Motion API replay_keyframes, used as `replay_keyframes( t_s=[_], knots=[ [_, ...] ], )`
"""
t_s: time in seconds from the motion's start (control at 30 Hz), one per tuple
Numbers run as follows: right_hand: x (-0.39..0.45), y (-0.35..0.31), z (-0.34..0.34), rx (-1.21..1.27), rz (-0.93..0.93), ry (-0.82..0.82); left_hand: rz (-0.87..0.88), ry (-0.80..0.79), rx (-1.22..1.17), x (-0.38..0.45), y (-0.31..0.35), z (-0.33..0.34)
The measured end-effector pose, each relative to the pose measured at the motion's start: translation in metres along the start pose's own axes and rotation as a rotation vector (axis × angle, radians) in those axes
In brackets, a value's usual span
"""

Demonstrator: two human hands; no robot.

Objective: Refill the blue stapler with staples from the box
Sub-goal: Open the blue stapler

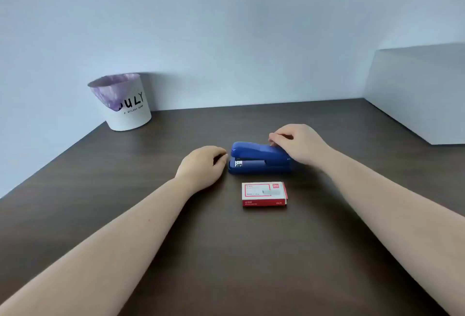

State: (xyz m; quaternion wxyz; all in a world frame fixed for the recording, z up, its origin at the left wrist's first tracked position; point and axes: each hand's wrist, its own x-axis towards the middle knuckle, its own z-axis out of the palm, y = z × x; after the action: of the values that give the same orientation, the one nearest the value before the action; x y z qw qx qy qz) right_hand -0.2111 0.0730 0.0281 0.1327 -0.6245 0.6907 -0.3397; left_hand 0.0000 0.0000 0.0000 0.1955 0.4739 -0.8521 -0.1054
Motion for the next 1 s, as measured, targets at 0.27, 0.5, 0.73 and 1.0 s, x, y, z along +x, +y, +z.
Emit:
replay_keyframes(
  t_s=[0.27, 0.5, 0.73, 1.0],
  knots=[
    [-0.014, -0.019, 0.014, -0.1, -0.137, -0.133, -0.005, -0.161, -0.251, -0.01, 0.0, -0.006],
    [-0.007, -0.014, 0.037, -0.157, -0.211, -0.022, 0.137, -0.146, -0.089, 0.0, 0.001, 0.002],
    [-0.007, -0.015, 0.041, -0.196, -0.226, 0.041, 0.143, -0.127, -0.227, 0.006, -0.001, 0.002],
    [-0.011, -0.022, 0.024, 0.055, -0.156, 0.27, 0.156, -0.102, -0.206, 0.006, -0.005, -0.001]
  ],
)
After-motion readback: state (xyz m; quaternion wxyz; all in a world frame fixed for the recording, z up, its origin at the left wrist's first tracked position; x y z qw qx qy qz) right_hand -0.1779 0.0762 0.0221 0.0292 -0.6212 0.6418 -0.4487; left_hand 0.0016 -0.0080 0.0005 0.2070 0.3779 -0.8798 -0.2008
